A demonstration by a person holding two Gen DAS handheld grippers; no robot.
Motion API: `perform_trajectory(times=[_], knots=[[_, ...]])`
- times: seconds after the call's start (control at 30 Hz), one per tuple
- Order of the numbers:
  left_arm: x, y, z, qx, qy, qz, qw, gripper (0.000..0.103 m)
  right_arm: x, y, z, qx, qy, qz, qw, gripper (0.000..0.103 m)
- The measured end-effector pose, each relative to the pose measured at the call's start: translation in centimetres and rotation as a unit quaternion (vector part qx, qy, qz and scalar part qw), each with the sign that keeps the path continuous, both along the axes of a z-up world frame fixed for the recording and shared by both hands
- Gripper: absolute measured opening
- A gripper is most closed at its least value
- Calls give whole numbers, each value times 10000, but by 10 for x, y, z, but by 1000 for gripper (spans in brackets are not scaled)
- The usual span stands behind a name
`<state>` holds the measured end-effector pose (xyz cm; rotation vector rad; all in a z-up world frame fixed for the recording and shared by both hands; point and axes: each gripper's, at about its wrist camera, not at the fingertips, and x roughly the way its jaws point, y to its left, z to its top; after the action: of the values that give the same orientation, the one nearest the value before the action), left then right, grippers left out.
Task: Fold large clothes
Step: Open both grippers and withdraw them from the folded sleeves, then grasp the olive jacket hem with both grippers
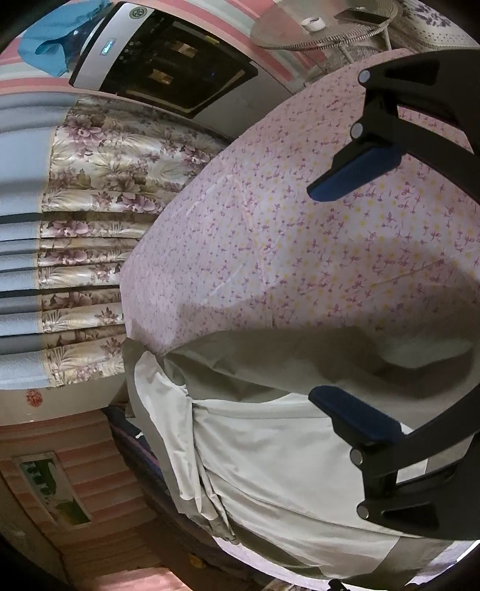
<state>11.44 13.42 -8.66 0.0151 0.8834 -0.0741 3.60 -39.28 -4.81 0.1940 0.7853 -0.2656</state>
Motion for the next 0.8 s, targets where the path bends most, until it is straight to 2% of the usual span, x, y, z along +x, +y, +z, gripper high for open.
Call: perform_trajectory(times=[0.43, 0.8], knots=[[-1, 5, 1, -11, 11, 70, 10000, 95, 0, 4, -5, 108, -14, 143, 9998, 100], [-17, 16, -2, -117, 16, 133, 9998, 94, -3, 20, -4, 144, -179, 575, 9981, 100]])
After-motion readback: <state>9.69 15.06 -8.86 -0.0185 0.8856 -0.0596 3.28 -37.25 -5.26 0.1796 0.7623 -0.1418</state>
